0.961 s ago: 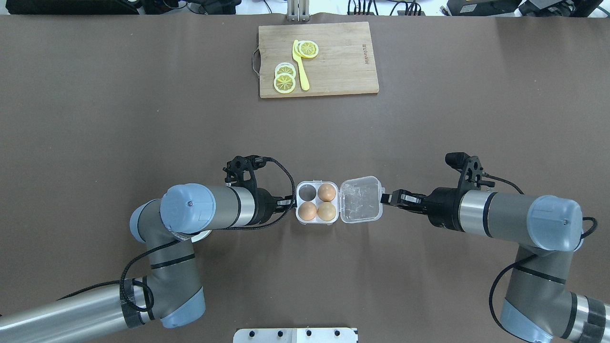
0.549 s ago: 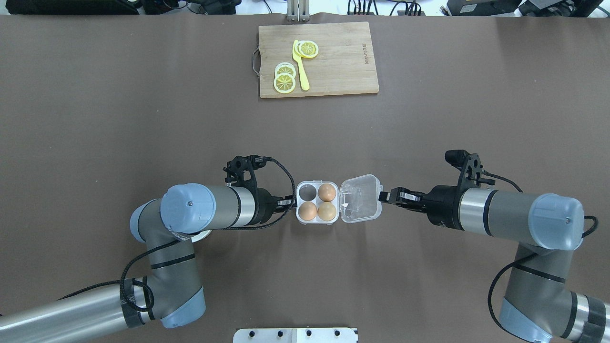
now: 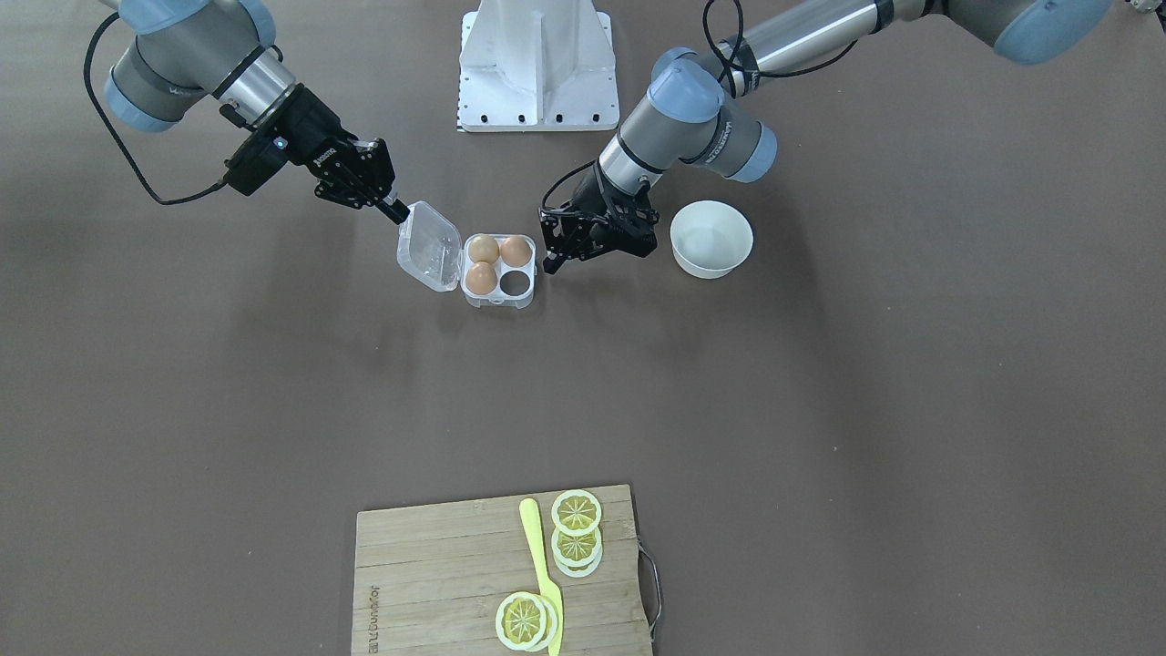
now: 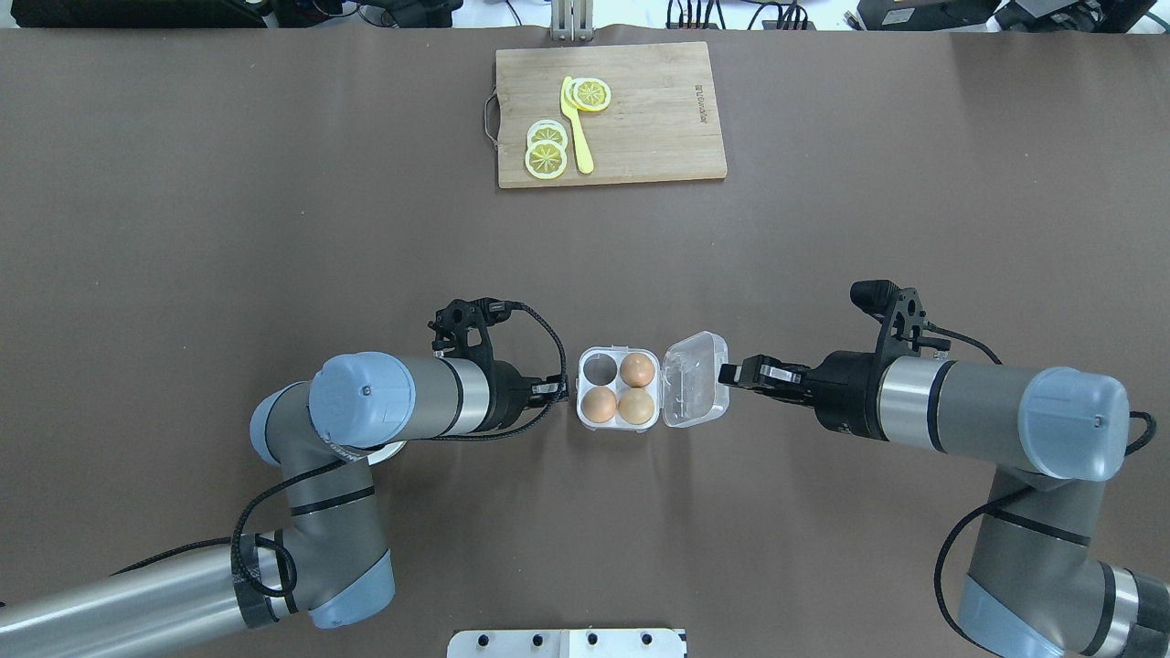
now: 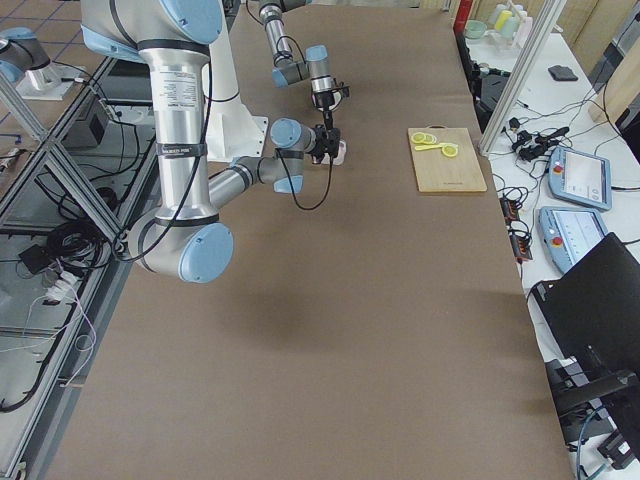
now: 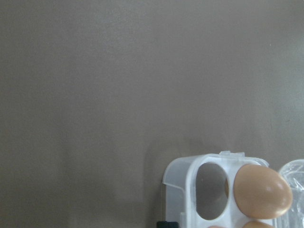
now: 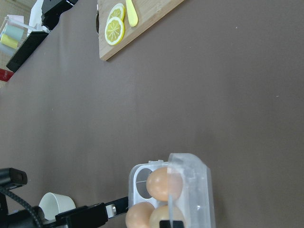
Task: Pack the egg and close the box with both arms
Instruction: 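Swing the lid over the eggs toward the left gripper with the right gripper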
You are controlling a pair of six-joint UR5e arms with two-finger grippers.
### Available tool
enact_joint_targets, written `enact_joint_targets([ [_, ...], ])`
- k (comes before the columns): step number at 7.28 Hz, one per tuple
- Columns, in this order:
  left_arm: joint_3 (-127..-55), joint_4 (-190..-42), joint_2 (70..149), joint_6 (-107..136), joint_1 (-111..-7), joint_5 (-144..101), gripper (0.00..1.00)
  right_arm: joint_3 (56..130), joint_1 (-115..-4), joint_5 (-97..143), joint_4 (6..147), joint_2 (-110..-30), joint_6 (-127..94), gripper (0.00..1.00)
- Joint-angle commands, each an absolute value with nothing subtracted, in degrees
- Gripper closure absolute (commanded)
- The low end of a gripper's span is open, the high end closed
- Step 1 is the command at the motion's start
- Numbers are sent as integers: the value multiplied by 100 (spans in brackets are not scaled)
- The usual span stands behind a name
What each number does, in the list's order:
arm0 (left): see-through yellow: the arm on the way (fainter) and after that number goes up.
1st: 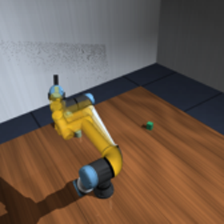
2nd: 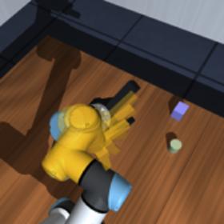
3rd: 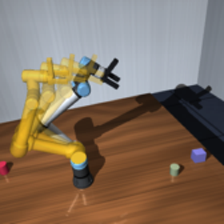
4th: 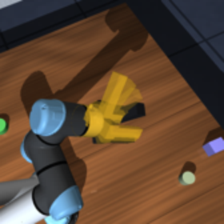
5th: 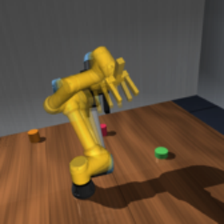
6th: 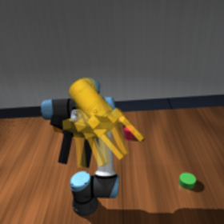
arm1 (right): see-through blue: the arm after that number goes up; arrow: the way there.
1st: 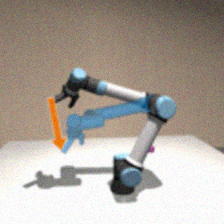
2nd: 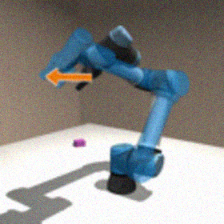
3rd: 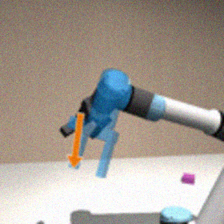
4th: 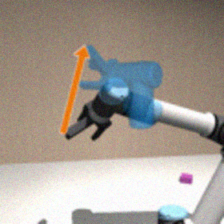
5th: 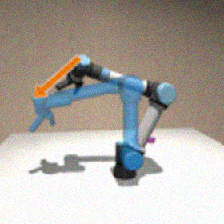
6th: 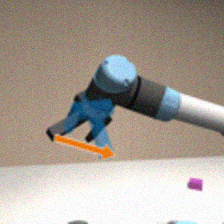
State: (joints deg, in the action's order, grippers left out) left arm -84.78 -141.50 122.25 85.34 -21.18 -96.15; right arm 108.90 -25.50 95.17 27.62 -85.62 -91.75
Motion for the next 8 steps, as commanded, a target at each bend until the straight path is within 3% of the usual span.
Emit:
enact_joint_targets([
  [1, -8473, -14150, 12226, 8534, -2118, -9615, 100, 10986, -2540, 9510, 2918, -8499, -9176, 100],
  [8, -8429, -14150, 12322, 8552, -2057, -9413, 100, 10978, -2487, 9492, 2927, -8455, -9176, 100],
])
